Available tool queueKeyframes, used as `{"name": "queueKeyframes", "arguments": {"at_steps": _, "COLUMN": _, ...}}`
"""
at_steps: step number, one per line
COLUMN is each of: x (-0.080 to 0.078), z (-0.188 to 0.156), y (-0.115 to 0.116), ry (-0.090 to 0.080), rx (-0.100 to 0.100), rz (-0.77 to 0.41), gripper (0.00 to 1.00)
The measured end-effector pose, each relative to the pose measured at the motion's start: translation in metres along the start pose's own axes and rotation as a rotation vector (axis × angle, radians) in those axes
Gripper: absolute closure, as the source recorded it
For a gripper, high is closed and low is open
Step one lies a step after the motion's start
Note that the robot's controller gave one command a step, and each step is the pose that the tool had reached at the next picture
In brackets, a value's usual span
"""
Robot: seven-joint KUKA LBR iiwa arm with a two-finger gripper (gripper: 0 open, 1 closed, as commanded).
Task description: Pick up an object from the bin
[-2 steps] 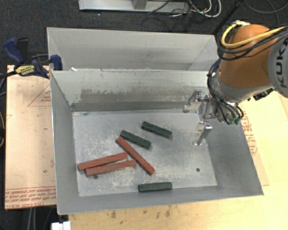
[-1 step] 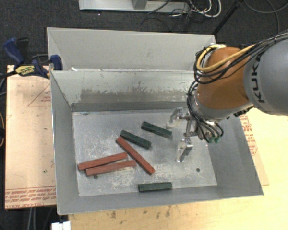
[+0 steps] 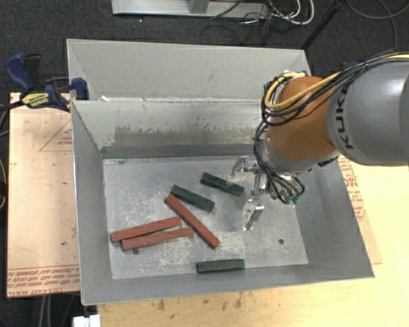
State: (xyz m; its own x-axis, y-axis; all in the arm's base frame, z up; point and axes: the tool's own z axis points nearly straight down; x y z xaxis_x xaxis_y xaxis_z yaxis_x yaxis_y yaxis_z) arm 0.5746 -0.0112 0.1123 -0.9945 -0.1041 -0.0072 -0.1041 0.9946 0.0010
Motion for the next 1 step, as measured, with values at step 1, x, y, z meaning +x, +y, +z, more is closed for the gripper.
{"name": "queueKeyframes", "arguments": {"at_steps": 1, "x": -0.0278, "z": 0.0251, "y": 0.0347, "ry": -0.049, "rx": 0.003, "rz": 0.221, "gripper": 1.0}}
